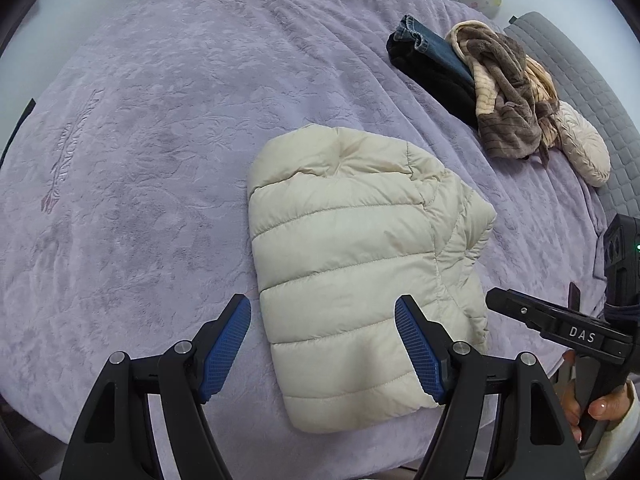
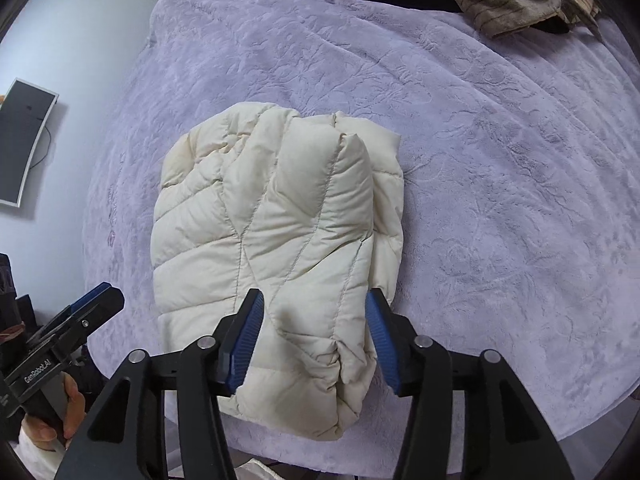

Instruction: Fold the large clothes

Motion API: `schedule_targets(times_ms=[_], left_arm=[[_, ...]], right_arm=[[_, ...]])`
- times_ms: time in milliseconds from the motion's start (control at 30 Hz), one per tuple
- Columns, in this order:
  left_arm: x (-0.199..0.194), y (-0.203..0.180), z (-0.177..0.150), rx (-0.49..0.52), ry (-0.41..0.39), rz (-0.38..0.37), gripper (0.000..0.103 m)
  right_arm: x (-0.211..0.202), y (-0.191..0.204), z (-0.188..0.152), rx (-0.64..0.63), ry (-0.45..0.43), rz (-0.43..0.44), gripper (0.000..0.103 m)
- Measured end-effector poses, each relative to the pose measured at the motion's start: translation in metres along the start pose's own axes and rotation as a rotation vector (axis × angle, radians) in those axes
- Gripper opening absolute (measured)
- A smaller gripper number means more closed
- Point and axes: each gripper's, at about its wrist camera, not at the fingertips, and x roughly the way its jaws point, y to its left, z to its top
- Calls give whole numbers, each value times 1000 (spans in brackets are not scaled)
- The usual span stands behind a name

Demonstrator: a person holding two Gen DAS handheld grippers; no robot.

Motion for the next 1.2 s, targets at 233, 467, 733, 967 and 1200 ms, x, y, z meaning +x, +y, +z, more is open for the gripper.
schedule_targets(times_ms=[233,467,733,967,1200], left_arm=[[-23,2,-8,-15,-8,50,93],[-39,-2,-14,-16,-7,108,93],[-48,-3,-21,-33,4,174,93],[-59,0,-22,-57,-8,208,93],[-63,1,-23,-61,2,223,93]], right_arm=[[-31,27,-9,-64,-26,-58,81],[-46,41,-14,-78,-38,-111,91],[-54,54,-21,-91,-65,-165,103],[-64,59,-22,-86,-84,-199,103],[-66,60,-23,-88,-87,-204,103]])
